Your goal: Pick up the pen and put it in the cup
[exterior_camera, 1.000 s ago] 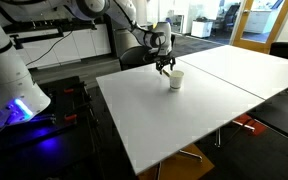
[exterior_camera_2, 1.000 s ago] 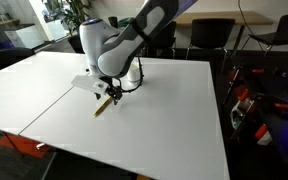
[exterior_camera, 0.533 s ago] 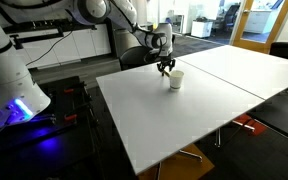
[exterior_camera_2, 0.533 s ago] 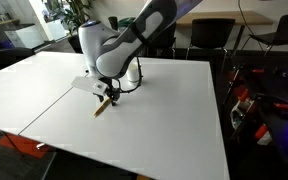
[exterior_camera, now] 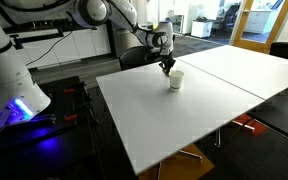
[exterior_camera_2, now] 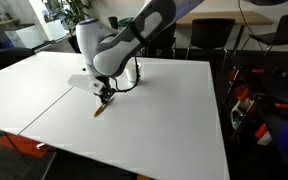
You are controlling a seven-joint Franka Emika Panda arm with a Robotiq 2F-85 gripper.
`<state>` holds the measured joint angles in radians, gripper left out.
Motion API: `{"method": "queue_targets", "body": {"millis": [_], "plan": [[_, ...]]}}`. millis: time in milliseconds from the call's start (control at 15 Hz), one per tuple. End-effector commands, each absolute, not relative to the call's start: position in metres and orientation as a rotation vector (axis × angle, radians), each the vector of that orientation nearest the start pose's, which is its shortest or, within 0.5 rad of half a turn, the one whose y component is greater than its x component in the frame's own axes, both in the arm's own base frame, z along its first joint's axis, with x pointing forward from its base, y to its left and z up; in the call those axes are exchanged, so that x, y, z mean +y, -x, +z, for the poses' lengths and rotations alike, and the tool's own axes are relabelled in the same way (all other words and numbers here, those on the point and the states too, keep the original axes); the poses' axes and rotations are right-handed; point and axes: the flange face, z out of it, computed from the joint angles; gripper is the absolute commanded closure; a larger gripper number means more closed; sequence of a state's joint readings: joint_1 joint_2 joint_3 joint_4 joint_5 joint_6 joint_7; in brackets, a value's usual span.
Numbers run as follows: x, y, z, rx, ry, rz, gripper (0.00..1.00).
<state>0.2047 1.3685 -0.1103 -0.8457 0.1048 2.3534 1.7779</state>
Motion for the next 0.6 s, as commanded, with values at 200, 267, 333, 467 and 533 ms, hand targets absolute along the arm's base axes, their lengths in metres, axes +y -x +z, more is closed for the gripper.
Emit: {"method": "queue_targets", "body": {"millis": [200, 267, 333, 467, 533], "plan": [[0.131, -0.781, 0.082, 2.268, 2.001, -0.243, 0.97], [0.133, -0.781, 0.085, 2.277, 1.995, -0.274, 0.97], [0.135, -0.781, 0.090, 2.288, 1.988, -0.318, 0.97], [0.139, -0.781, 0.099, 2.306, 1.963, -0.405, 0.97], [0.140, -0.782, 0.103, 2.317, 1.950, -0.451, 0.97]]}}
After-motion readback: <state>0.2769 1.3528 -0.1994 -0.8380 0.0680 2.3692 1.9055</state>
